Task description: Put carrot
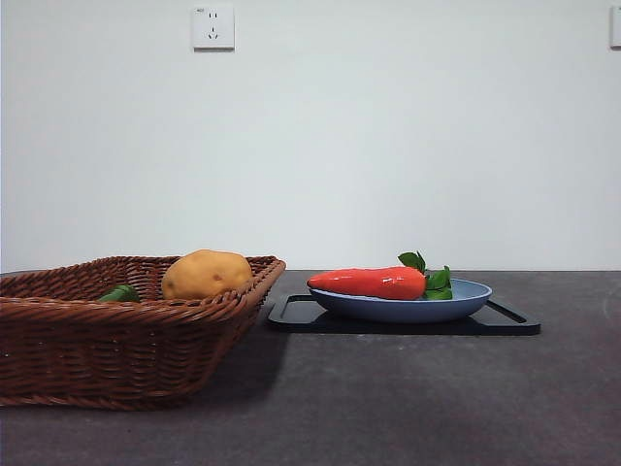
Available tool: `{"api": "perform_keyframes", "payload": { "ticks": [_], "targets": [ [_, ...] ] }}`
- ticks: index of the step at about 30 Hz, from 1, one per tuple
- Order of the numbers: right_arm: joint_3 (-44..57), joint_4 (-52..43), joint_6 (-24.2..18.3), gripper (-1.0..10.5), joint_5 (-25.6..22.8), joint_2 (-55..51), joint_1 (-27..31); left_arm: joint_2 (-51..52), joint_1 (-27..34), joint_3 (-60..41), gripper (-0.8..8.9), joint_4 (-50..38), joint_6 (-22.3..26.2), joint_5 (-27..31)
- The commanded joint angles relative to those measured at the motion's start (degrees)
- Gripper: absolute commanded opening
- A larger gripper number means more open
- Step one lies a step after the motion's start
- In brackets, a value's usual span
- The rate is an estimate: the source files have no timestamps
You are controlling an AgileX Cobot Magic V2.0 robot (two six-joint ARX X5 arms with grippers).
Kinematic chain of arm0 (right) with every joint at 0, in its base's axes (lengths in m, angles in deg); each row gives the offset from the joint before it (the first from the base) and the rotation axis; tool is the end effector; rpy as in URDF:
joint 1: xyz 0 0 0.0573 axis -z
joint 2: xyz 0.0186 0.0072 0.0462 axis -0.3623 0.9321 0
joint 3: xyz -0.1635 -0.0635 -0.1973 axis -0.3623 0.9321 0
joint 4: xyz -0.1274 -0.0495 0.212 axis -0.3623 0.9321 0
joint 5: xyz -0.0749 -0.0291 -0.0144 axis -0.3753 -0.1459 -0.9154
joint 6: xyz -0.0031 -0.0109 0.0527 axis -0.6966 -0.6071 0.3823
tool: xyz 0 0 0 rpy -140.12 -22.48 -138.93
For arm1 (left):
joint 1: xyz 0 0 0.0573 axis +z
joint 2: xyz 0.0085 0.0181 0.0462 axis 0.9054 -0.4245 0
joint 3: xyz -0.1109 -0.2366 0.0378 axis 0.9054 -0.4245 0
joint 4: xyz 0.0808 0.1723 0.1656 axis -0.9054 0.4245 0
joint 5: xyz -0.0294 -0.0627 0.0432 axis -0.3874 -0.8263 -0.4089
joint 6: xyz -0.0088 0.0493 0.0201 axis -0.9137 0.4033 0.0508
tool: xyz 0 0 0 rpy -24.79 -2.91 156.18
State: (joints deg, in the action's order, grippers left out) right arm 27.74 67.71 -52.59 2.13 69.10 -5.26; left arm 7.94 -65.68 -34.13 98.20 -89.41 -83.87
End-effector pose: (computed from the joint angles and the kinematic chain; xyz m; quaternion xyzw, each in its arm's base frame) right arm 0.0880 0.0350 0.2937 -0.0684 0.0635 0.0928 0.9913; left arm 0.0949 0.0001 0.1522 0.0026 0.0894 0.0186 0.9958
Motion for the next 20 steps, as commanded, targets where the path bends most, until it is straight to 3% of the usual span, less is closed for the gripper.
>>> {"api": "perform_keyframes", "payload": {
  "ticks": [1, 6, 11, 20],
  "targets": [
    [3.6, -0.8, -1.5, 0.0, 1.3, -4.5, 4.4, 0.2, 0.1, -0.3, 0.08, -0.5, -0.4, -0.2],
    [12.5, -3.4, -1.3, 0.0, 9.6, -11.7, 13.1, 0.2, 0.1, -0.3, 0.08, -0.5, -0.4, -0.2],
    [21.7, -8.3, 2.5, 0.0, 16.0, -15.2, 18.4, 0.2, 0.1, -0.3, 0.08, -0.5, -0.4, -0.2],
    [31.3, -11.9, 6.6, 0.0, 19.2, -19.2, 22.3, 0.2, 0.1, -0.3, 0.08, -0.5, -0.4, -0.2]
  ]
}}
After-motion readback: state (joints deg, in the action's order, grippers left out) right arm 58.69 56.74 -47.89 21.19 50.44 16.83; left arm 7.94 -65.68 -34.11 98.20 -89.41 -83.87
